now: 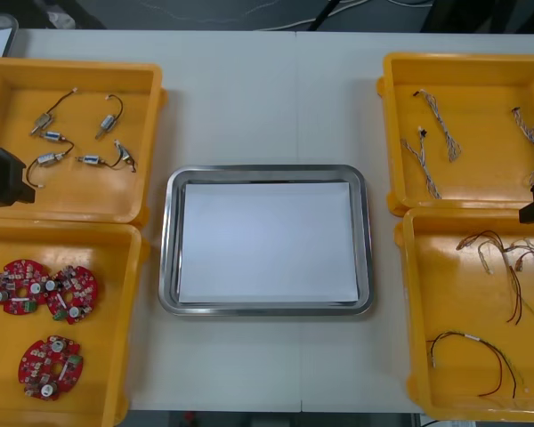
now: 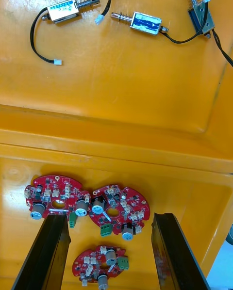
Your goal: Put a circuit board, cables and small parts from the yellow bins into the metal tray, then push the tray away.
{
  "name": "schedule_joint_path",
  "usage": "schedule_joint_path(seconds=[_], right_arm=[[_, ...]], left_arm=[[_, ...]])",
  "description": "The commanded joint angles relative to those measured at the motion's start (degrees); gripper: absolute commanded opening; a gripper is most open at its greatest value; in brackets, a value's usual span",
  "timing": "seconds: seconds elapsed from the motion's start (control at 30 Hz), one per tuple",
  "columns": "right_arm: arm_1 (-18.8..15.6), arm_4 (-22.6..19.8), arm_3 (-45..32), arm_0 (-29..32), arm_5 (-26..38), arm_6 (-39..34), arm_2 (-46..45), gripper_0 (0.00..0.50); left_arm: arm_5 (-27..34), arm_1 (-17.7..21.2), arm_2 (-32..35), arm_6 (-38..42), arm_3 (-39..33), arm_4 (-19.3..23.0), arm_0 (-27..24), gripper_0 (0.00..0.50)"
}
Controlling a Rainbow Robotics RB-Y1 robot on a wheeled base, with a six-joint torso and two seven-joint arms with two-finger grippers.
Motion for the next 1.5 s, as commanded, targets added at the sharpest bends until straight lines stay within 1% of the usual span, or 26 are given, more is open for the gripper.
schedule_joint_path(seconds=[0.03, 1.5], right_arm=[[0.25, 0.49, -0.26, 0.68, -0.36, 2.79, -1.86, 0.500], [0.25, 0.49, -0.26, 0.68, -0.36, 2.79, -1.86, 0.500]], left_arm=[[0.37, 2.63, 1.78, -5.22, -1.17, 0.37, 0.92, 0.500], [0.37, 2.63, 1.78, -5.22, -1.17, 0.37, 0.92, 0.500]])
